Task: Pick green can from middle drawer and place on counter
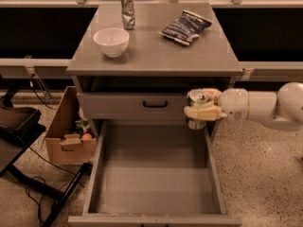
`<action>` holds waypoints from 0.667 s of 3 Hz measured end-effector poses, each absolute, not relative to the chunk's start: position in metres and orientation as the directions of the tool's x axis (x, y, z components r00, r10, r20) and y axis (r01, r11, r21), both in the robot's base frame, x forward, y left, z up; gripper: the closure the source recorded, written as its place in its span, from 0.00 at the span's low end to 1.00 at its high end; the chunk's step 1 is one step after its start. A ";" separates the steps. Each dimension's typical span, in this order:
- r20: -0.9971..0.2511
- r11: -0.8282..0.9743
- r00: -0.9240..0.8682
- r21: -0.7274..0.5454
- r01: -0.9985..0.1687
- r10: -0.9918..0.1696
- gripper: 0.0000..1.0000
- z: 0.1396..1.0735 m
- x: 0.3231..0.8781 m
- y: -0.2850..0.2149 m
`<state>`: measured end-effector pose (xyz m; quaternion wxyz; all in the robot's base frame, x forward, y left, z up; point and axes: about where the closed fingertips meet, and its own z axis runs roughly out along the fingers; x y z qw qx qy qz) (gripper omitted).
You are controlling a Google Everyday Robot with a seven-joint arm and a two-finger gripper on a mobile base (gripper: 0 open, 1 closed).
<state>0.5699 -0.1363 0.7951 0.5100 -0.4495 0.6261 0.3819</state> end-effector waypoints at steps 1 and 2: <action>-0.979 0.342 -0.099 0.033 -0.939 -0.176 1.00 0.860 0.578 -0.138; -0.985 0.383 -0.108 0.048 -0.923 -0.136 1.00 0.913 0.597 -0.126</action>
Offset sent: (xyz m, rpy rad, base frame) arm 0.0606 0.0195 0.1830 0.0902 0.0125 -0.1825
